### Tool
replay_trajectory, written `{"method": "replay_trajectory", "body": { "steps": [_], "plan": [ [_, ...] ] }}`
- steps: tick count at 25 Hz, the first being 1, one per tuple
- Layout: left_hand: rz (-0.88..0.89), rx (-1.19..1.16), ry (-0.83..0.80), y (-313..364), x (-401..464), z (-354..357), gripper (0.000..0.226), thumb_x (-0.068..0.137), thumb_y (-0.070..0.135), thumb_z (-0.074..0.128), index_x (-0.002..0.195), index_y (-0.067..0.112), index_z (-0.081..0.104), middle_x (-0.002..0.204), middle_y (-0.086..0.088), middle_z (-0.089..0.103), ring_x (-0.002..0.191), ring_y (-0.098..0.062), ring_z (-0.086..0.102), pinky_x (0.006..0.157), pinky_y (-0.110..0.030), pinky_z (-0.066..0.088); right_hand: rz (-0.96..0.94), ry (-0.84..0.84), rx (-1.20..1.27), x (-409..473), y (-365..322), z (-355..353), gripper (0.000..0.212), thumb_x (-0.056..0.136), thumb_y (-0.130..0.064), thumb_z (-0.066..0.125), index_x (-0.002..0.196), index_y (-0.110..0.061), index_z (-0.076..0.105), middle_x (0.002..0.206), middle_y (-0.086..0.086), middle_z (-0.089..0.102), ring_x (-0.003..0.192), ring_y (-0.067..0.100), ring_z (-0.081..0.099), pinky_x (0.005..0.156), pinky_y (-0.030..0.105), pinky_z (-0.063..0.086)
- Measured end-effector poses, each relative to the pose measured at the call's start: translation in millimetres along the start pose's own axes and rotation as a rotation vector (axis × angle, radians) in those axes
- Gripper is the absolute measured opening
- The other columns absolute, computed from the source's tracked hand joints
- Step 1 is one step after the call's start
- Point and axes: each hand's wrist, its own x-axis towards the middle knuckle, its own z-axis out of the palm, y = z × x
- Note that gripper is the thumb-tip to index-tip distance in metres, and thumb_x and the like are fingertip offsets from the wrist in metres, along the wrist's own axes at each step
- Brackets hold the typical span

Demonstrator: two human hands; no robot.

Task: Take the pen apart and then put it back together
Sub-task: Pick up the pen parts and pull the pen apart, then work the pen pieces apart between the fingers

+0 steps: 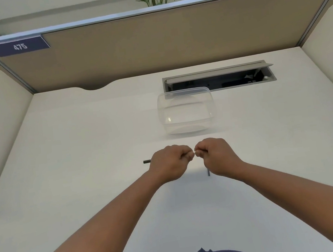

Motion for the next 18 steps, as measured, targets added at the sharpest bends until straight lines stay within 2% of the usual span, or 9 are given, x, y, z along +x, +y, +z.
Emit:
{"method": "replay_trajectory", "body": {
  "steps": [2, 4, 6, 7, 9, 11, 13, 15, 18],
  "plan": [
    [-0.109, -0.321, -0.195, 1, 5, -12, 0.027, 0.098, 0.038, 0.051, 0.077, 0.033, 0.067, 0.065, 0.021, 0.060, 0.064, -0.003, 0.054, 0.059, -0.027, 0.037, -0.121, 0.064, -0.117, 1, 0, -1, 0.016, 0.090, -0.002, 0.060, 0.077, -0.006, 0.069, 0.071, 0.007, 0.063, 0.070, 0.028, 0.055, 0.063, 0.041, 0.049],
    [-0.195, -0.608, -0.352, -2, 6, -25, 0.029, 0.099, 0.033, 0.055, 0.074, 0.026, 0.069, 0.061, 0.015, 0.052, 0.054, -0.008, 0.042, 0.055, -0.024, 0.029, -0.329, 0.125, -0.227, 3, 3, -5, 0.015, 0.085, 0.006, 0.062, 0.076, -0.005, 0.067, 0.071, 0.007, 0.062, 0.067, 0.029, 0.053, 0.058, 0.039, 0.049],
    [-0.170, -0.643, -0.384, 0, 7, -27, 0.030, 0.100, 0.035, 0.055, 0.075, 0.024, 0.069, 0.060, 0.015, 0.049, 0.054, -0.008, 0.040, 0.055, -0.023, 0.029, -0.521, 0.153, -0.351, 1, 13, -11, 0.017, 0.082, 0.009, 0.064, 0.080, -0.007, 0.069, 0.073, 0.005, 0.062, 0.067, 0.027, 0.052, 0.057, 0.034, 0.046],
    [-0.148, -0.595, -0.352, 1, 5, -23, 0.031, 0.100, 0.036, 0.054, 0.075, 0.026, 0.068, 0.059, 0.019, 0.052, 0.056, -0.004, 0.044, 0.058, -0.023, 0.034, -0.522, 0.130, -0.331, -1, 15, -11, 0.014, 0.086, 0.005, 0.064, 0.083, -0.008, 0.069, 0.075, 0.004, 0.062, 0.068, 0.026, 0.052, 0.058, 0.034, 0.046],
    [-0.087, -0.396, -0.237, 2, 2, -14, 0.031, 0.100, 0.042, 0.050, 0.073, 0.034, 0.063, 0.064, 0.022, 0.059, 0.066, -0.002, 0.053, 0.066, -0.027, 0.042, -0.309, 0.042, -0.138, -4, 18, -9, 0.011, 0.095, -0.007, 0.060, 0.087, -0.012, 0.066, 0.079, 0.000, 0.061, 0.072, 0.023, 0.052, 0.062, 0.037, 0.048],
    [-0.030, -0.137, -0.122, 1, -1, -4, 0.032, 0.100, 0.048, 0.044, 0.071, 0.042, 0.054, 0.068, 0.017, 0.058, 0.070, -0.008, 0.055, 0.064, -0.031, 0.042, 0.035, -0.145, 0.165, -6, 16, -7, 0.017, 0.099, -0.018, 0.055, 0.085, -0.018, 0.064, 0.079, -0.002, 0.061, 0.069, 0.018, 0.054, 0.061, 0.034, 0.050],
    [0.043, 0.009, -0.017, -3, -4, 5, 0.033, 0.101, 0.049, 0.041, 0.071, 0.041, 0.048, 0.066, 0.012, 0.055, 0.070, -0.012, 0.053, 0.060, -0.031, 0.038, 0.274, -0.283, 0.471, -7, 13, -7, 0.021, 0.101, -0.021, 0.052, 0.086, -0.015, 0.066, 0.079, 0.001, 0.062, 0.068, 0.015, 0.054, 0.063, 0.031, 0.050],
    [0.146, 0.082, 0.084, -7, -6, 11, 0.032, 0.102, 0.046, 0.039, 0.075, 0.033, 0.050, 0.066, 0.007, 0.054, 0.068, -0.018, 0.052, 0.058, -0.033, 0.038, 0.391, -0.375, 0.634, -7, 10, -11, 0.024, 0.102, -0.020, 0.052, 0.088, -0.010, 0.069, 0.077, 0.004, 0.063, 0.066, 0.015, 0.054, 0.063, 0.029, 0.048],
    [0.314, 0.211, 0.199, -10, -9, 13, 0.031, 0.102, 0.039, 0.043, 0.083, 0.023, 0.061, 0.067, 0.003, 0.056, 0.065, -0.024, 0.053, 0.058, -0.037, 0.043, 0.495, -0.475, 0.748, -6, 6, -20, 0.027, 0.103, -0.022, 0.053, 0.089, -0.006, 0.070, 0.073, 0.005, 0.065, 0.061, 0.014, 0.053, 0.058, 0.026, 0.046]
  ]
}}
